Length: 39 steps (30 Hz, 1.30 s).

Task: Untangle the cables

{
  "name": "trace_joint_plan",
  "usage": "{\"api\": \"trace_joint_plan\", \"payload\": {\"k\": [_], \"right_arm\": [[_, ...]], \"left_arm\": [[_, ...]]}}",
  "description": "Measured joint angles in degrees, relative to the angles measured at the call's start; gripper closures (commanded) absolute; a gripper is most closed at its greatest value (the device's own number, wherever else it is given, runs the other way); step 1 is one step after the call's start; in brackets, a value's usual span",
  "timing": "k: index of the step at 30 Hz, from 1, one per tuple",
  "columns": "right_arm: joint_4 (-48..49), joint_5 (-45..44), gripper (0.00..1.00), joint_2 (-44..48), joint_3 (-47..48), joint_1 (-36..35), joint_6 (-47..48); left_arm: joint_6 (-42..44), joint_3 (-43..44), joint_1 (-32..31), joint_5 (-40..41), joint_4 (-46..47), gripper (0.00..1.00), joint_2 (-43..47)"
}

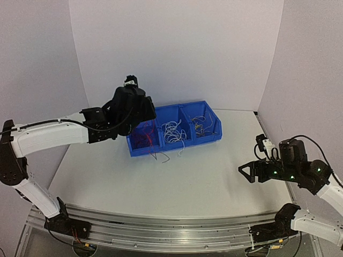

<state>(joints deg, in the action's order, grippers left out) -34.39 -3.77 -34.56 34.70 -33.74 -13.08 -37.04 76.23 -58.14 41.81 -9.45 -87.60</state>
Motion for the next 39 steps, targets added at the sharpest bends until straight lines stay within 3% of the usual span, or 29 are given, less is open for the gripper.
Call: {"api": "trace_joint_plan", "payload": {"k": [7, 19, 31, 39], "right_arm": [[-0.06, -5.39, 0.1, 2.04, -0.15, 0.0, 0.32], [-0.04, -11.21, 0.1, -2.24, -0.15, 0.0, 1.68], [-0.04, -12.45, 0.1, -3.28, -0.15, 0.0, 2.84], [-0.04, -13.34, 0.1, -3.4, -0.15, 0.0, 3.69]], "left_arm": [[10.0, 8.81, 12.77, -12.47, 8.15, 1.0, -4.12], [8.39, 17.55, 28.06, -32.86, 9.63, 1.0, -20.2], [8.1, 31.92, 28.11, -38.99, 5.79, 1.0, -25.99], [7.73, 32.37, 28.1, -40.37, 6.8, 1.0, -21.86]]}}
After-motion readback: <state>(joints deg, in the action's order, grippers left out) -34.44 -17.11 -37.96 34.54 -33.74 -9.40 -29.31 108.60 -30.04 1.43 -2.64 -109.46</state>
